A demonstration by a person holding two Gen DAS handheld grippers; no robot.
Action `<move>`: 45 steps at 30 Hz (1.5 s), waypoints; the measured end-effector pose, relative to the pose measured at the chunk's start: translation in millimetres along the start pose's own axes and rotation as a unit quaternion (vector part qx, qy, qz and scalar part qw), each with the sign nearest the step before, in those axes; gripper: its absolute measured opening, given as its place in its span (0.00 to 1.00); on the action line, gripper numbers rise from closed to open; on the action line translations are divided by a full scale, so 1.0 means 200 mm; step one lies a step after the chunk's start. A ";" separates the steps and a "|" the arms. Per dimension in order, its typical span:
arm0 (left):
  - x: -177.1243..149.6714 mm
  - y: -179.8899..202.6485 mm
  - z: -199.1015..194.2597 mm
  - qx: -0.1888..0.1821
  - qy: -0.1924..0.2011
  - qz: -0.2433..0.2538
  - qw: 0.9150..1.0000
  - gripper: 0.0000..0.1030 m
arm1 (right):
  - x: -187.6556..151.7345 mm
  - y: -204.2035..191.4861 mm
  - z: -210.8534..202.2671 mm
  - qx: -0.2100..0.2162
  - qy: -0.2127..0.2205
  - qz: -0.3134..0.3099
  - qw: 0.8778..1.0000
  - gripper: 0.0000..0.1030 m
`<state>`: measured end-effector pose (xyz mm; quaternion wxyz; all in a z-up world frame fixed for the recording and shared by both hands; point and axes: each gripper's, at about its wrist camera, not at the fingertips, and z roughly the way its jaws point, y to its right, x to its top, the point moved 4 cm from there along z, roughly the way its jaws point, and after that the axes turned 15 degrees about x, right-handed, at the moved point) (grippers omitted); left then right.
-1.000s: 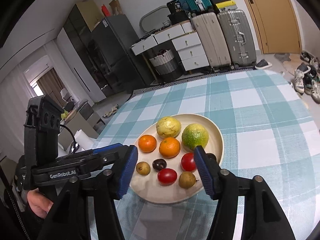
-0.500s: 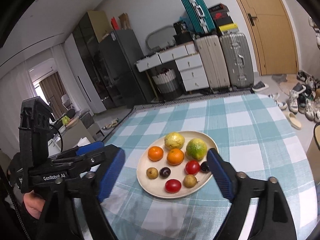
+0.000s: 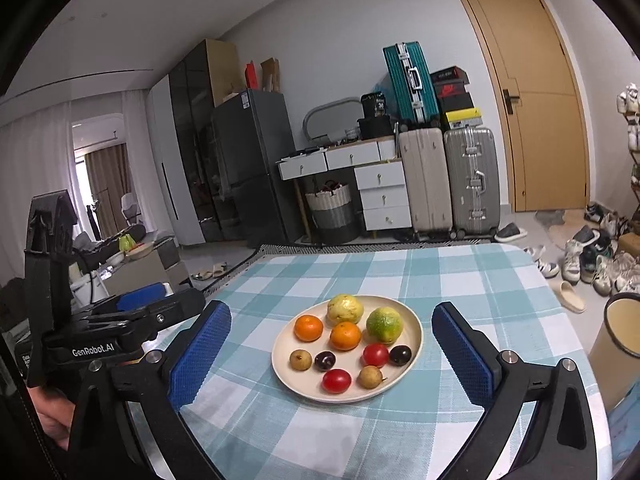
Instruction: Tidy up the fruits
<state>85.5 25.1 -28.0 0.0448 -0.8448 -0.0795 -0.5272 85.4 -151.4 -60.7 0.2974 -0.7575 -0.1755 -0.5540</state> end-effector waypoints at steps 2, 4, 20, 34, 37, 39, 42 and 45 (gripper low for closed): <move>-0.03 -0.01 -0.03 -0.001 0.013 -0.007 1.000 0.99 | -0.02 -0.01 -0.01 -0.009 0.003 -0.011 1.000 1.00; -0.06 -0.02 -0.06 0.004 0.026 -0.008 1.000 0.99 | -0.04 -0.01 -0.03 -0.014 0.005 -0.018 1.000 1.00; -0.29 -0.07 -0.01 0.043 0.057 0.001 0.997 0.99 | -0.22 -0.02 -0.11 -0.064 0.019 -0.064 0.996 1.00; -0.36 -0.08 0.07 0.047 0.065 0.014 0.997 0.99 | -0.30 0.02 -0.05 -0.077 -0.005 -0.063 0.995 1.00; -0.36 -0.05 0.05 0.046 0.078 0.030 0.995 0.99 | -0.31 0.02 -0.03 -0.083 -0.017 -0.063 0.994 1.00; -0.36 -0.05 0.06 0.041 0.073 0.028 0.996 0.99 | -0.32 0.02 -0.01 -0.085 -0.026 -0.067 0.994 1.00; -0.36 -0.05 0.06 0.046 0.076 0.026 0.996 0.99 | -0.32 0.01 -0.01 -0.085 -0.024 -0.072 0.994 1.00; -0.36 -0.05 0.06 0.048 0.074 0.024 0.996 0.99 | -0.32 0.00 -0.04 -0.084 -0.007 -0.079 0.993 1.00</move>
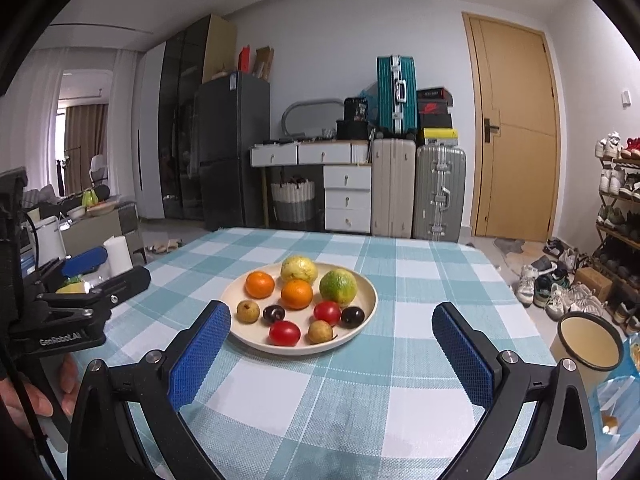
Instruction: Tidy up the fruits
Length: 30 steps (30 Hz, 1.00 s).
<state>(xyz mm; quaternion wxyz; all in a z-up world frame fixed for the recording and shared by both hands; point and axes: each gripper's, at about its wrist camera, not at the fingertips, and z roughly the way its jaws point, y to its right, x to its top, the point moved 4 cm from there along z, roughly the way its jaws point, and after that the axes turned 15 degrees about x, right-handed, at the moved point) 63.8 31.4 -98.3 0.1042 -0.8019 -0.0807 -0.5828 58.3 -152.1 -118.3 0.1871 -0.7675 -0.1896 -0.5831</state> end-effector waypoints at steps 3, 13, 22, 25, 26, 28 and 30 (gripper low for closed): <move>0.00 0.00 0.00 0.000 0.000 0.000 1.000 0.99 | 0.00 -0.01 0.01 0.002 -0.003 -0.005 1.000 1.00; 0.00 0.00 0.00 -0.001 0.000 0.001 1.000 0.99 | 0.00 0.00 0.00 0.002 -0.002 -0.004 1.000 1.00; 0.00 0.00 0.00 -0.001 0.000 0.000 1.000 0.99 | 0.00 0.00 0.00 0.002 -0.002 -0.004 1.000 1.00; 0.00 0.00 0.00 -0.001 0.000 0.000 1.000 0.99 | 0.00 0.00 0.00 0.002 -0.002 -0.004 1.000 1.00; 0.00 0.00 0.00 -0.001 0.000 0.000 1.000 0.99 | 0.00 0.00 0.00 0.002 -0.002 -0.004 1.000 1.00; 0.00 0.00 0.00 -0.001 0.000 0.000 1.000 0.99 | 0.00 0.00 0.00 0.002 -0.002 -0.004 1.000 1.00; 0.00 0.00 0.00 -0.001 0.000 0.000 1.000 0.99 | 0.00 0.00 0.00 0.002 -0.002 -0.004 1.000 1.00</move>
